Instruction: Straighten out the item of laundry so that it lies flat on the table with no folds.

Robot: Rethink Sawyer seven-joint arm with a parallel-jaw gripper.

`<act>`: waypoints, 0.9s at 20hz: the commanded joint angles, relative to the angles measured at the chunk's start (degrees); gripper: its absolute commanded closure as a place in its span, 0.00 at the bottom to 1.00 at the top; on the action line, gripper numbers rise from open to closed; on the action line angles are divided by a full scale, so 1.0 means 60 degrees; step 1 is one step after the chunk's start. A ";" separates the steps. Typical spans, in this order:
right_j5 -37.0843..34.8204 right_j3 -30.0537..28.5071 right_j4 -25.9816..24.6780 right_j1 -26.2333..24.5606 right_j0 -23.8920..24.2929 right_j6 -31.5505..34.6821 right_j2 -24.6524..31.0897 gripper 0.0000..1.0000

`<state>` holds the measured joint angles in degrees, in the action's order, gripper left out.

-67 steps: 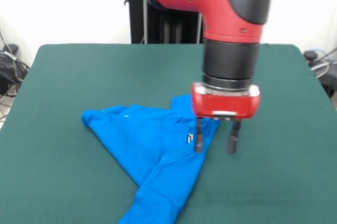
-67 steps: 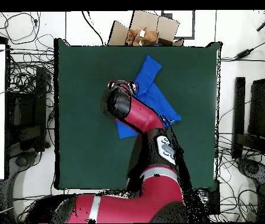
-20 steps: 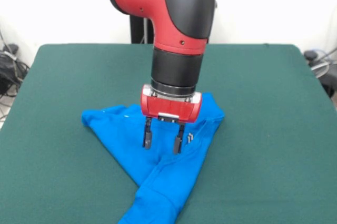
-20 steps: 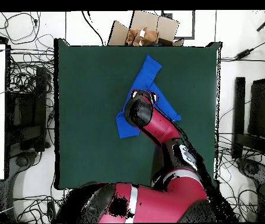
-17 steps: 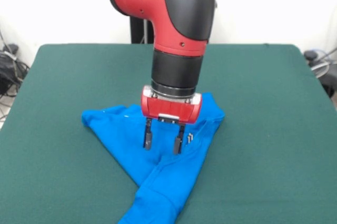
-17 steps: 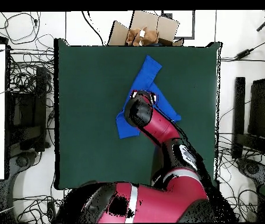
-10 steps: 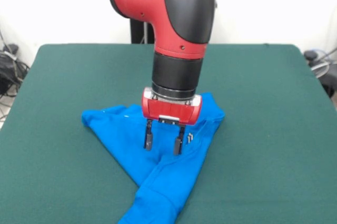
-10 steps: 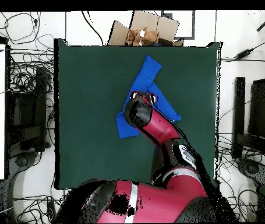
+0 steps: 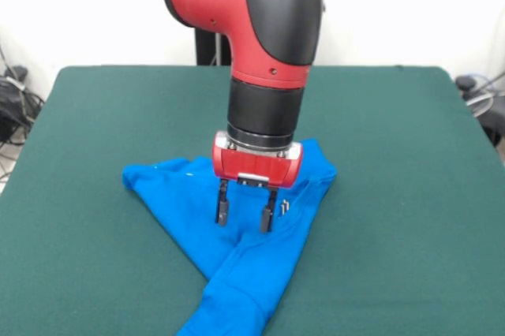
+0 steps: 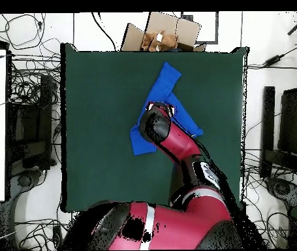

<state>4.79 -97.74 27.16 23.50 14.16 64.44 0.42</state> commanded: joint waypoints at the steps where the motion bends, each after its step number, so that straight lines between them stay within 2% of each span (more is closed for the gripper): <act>1: -0.0254 0.0302 0.0492 0.0162 -0.0264 0.2808 0.0596 0.00; 11: -0.0458 0.0725 0.0880 -0.0002 -0.0635 0.2784 0.0279 0.00; 18: -0.0242 0.0814 0.0980 -0.0121 -0.0636 0.2869 0.0411 0.00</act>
<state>4.79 -94.03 29.72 23.63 11.15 64.44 0.44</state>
